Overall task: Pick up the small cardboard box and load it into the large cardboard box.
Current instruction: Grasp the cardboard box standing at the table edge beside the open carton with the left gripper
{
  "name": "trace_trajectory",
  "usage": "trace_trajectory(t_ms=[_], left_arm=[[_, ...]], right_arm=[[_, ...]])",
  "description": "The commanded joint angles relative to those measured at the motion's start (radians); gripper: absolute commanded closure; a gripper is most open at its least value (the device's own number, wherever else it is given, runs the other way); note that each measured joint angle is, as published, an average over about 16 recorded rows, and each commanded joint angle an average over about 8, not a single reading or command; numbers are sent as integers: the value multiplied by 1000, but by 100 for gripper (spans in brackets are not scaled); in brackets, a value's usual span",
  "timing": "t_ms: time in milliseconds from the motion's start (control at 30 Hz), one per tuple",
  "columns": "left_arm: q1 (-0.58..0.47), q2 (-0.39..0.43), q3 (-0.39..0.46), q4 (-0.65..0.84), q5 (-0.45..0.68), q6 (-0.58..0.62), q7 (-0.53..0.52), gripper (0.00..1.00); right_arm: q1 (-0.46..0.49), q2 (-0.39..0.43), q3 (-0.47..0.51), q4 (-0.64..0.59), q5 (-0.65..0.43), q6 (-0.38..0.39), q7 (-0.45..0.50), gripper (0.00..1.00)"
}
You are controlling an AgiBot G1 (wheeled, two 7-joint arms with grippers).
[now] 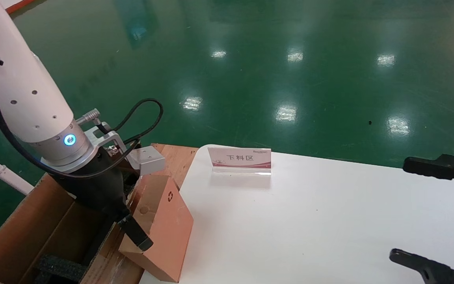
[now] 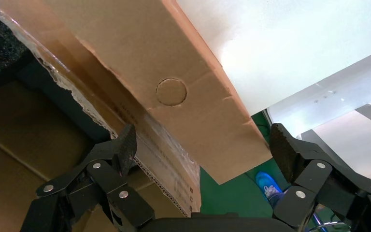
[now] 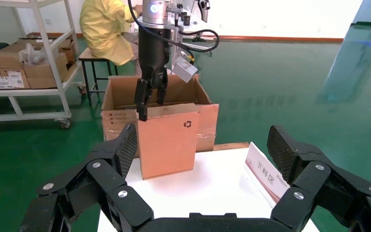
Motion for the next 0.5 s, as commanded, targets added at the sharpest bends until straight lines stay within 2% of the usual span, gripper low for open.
trace_trajectory(t_ms=[33,500], left_arm=[[0,-1,-2,2,-1,1,1,0],[56,10,3,82,9,-52,52,0]], right_arm=[[0,0,0,0,0,0,0,0],[1,0,-1,-1,1,0,-1,0]])
